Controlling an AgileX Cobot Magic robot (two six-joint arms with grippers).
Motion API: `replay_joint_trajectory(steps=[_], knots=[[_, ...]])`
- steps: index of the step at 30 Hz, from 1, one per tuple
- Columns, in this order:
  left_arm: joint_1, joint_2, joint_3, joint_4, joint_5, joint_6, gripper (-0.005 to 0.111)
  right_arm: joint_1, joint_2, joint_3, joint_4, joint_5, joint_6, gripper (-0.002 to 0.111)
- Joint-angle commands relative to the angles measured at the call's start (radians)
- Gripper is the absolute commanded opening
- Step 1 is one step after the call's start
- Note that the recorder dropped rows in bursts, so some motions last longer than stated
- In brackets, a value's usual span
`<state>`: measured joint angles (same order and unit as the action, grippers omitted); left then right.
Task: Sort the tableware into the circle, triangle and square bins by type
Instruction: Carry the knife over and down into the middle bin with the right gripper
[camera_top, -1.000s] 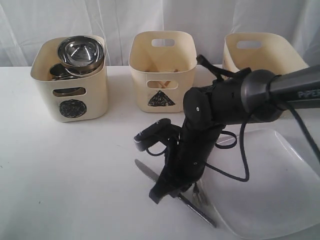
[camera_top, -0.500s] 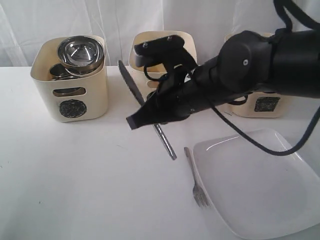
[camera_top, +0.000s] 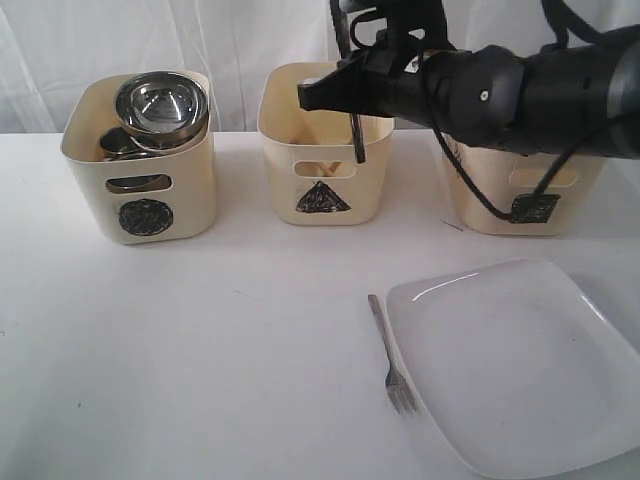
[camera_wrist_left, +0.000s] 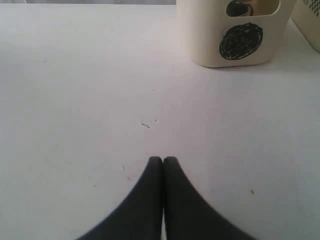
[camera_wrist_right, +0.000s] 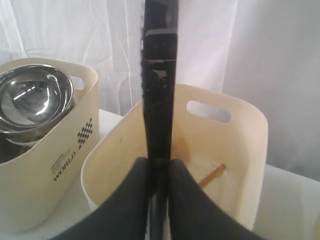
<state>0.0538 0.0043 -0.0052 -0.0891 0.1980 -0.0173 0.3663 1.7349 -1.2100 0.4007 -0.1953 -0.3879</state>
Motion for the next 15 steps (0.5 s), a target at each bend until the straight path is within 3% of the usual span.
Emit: replay_joint_trajectory(steps=[1, 15], knots=[[0.003, -0.004, 0.005, -0.006, -0.004, -0.004, 0.0, -0.008, 0.058, -0.107, -0.002, -0.039, -0.004, 0.0], [0.003, -0.004, 0.005, -0.006, -0.004, -0.004, 0.0, -0.063, 0.263, -0.343, 0.007, -0.037, -0.046, 0.0]])
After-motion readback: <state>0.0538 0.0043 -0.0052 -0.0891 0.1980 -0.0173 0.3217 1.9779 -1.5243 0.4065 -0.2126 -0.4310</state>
